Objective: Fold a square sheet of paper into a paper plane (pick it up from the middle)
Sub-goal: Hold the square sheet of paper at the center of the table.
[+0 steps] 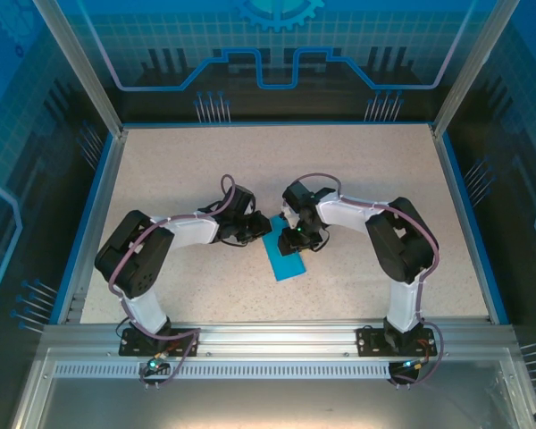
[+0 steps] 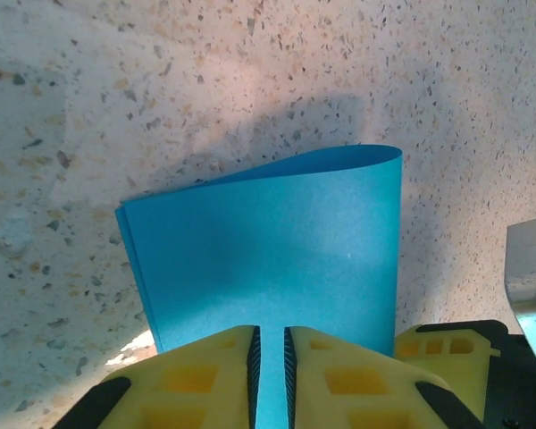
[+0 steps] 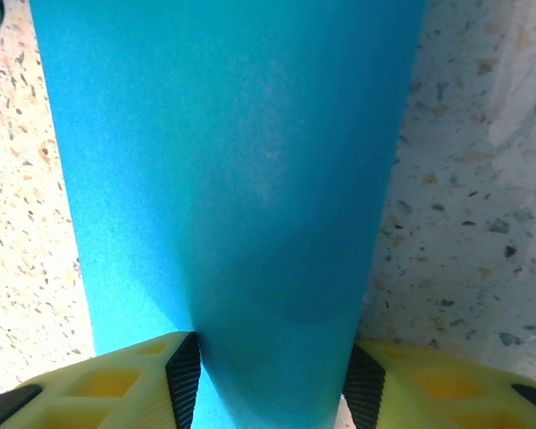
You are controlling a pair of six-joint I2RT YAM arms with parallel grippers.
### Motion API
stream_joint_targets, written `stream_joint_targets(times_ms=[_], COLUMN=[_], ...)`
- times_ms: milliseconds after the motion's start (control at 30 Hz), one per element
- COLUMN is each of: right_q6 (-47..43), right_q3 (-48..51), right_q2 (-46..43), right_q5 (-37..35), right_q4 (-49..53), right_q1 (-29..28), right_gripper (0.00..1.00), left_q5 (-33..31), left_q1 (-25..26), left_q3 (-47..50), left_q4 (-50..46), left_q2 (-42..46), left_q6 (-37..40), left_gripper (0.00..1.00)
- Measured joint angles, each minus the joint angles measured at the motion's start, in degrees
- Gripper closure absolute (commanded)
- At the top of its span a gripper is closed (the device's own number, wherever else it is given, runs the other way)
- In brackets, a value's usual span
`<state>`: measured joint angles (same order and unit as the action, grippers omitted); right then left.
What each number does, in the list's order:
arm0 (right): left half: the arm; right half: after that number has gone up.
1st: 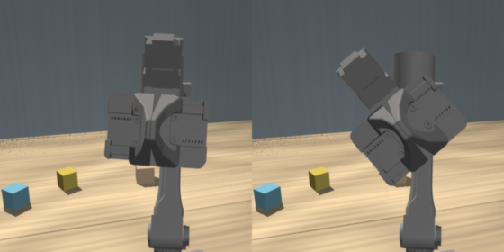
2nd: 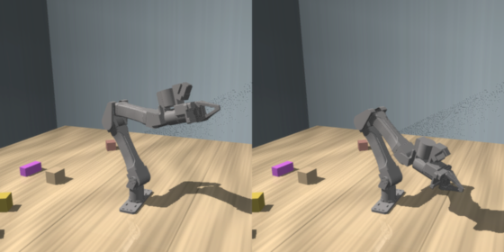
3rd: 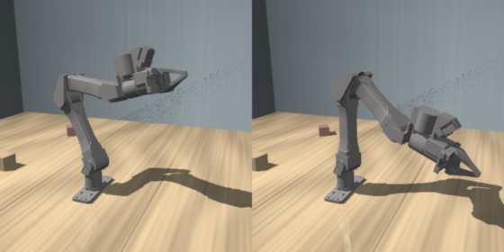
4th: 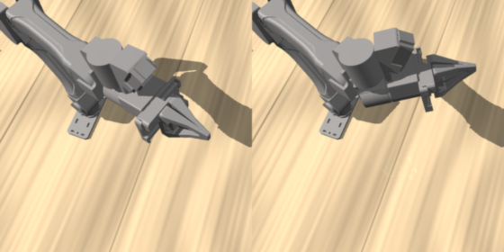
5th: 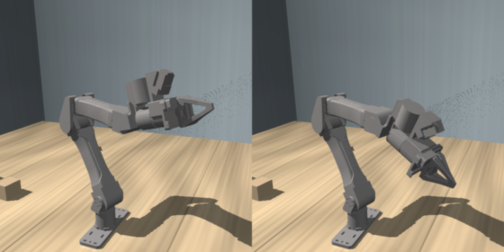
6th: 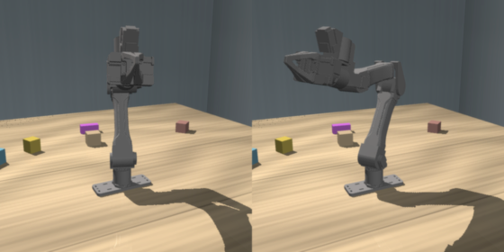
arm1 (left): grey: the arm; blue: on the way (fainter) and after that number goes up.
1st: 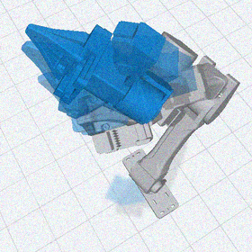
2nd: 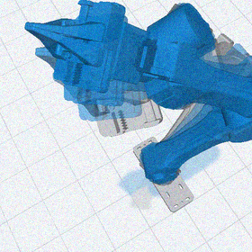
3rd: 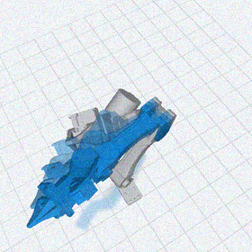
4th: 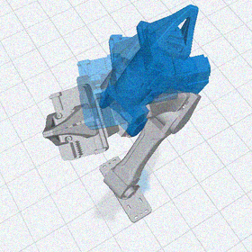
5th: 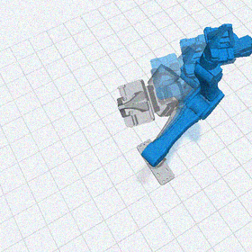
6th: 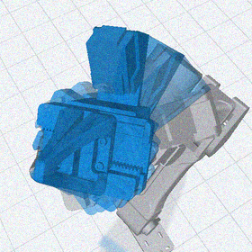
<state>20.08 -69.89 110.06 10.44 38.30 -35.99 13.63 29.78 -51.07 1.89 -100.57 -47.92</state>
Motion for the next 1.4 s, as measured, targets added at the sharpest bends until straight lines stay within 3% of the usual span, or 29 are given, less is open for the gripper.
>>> stream_joint_targets(times_ms=[1067, 1400], right_q6=[0.28, 2.93], right_q3=[-1.46, 1.14], right_q2=[0.79, -4.76], right_q5=[-2.73, -1.44], right_q4=[1.66, -1.99], right_q1=[-1.22, 0.13], right_gripper=[0.50, 0.49], left_q5=[0.83, 0.76], left_q1=[0.46, 0.48], left_q3=[-0.90, -0.96], left_q4=[-1.36, -1.62], left_q2=[-3.76, -3.85], left_q6=[-0.02, 0.00], left_gripper=[0.87, 0.88])
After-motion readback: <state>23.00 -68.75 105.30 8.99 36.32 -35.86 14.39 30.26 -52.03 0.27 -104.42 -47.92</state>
